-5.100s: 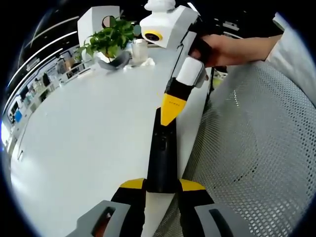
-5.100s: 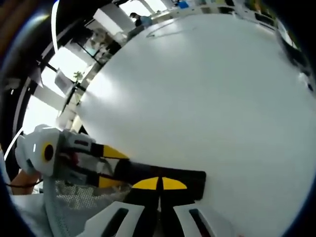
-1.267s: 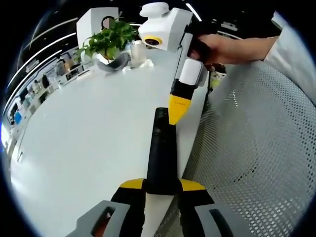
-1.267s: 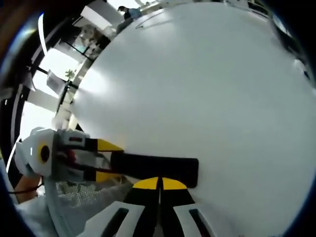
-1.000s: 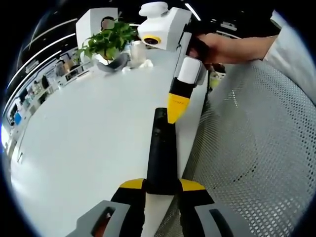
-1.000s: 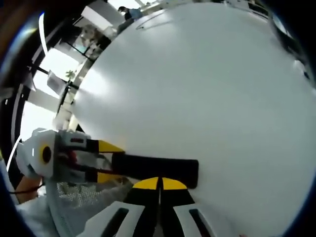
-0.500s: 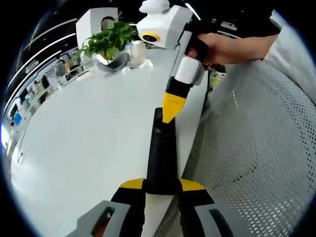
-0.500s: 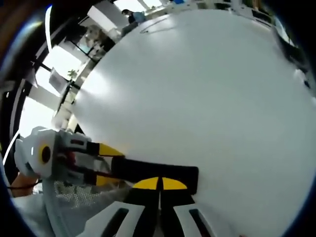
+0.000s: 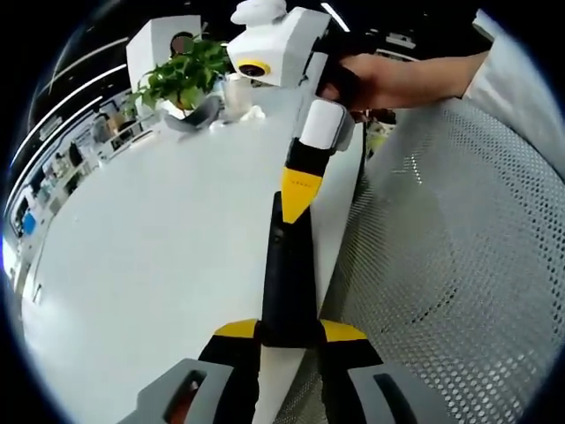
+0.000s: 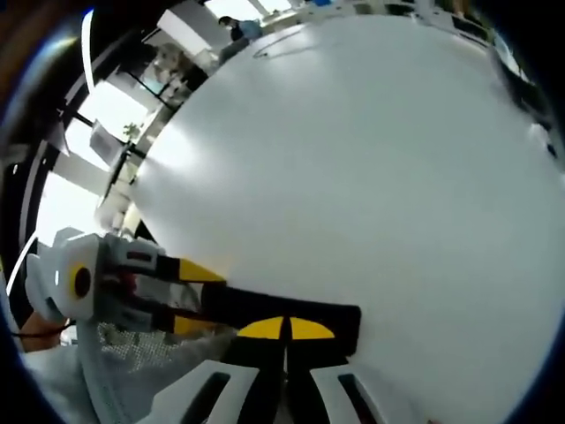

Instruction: Press the specified remote control buttons in sequence, fully releasing each button before pressing the next.

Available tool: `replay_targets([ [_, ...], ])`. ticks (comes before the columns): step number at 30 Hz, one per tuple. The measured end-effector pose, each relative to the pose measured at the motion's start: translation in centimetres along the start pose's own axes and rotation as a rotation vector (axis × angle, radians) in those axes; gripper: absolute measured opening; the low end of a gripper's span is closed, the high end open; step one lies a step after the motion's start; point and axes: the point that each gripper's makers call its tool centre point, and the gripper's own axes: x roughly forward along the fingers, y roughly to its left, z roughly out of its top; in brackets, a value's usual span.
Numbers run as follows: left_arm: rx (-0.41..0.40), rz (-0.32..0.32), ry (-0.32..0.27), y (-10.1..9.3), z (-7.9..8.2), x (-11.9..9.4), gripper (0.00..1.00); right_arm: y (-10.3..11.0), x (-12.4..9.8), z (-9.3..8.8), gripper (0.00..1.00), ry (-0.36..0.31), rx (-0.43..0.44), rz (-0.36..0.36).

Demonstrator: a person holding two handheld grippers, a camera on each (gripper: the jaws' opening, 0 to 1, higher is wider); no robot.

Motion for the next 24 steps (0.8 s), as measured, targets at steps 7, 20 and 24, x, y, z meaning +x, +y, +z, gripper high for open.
replay_targets([
  [7, -0.005, -0.001, -0.002, 0.07, -0.03, -0.04, 0.24, -0.1, 0.01, -0.16, 0.0, 0.011, 0.028, 0.008],
  [20, -0.034, 0.0, -0.007, 0.16, -0.03, 0.01, 0.24, -0.07, 0.12, -0.22, 0.0, 0.002, -0.022, -0.012],
  [24, -0.044, -0.002, -0.012, 0.2, 0.04, 0.02, 0.24, -0.24, 0.15, -0.15, 0.0, -0.006, -0.015, -0.008],
])
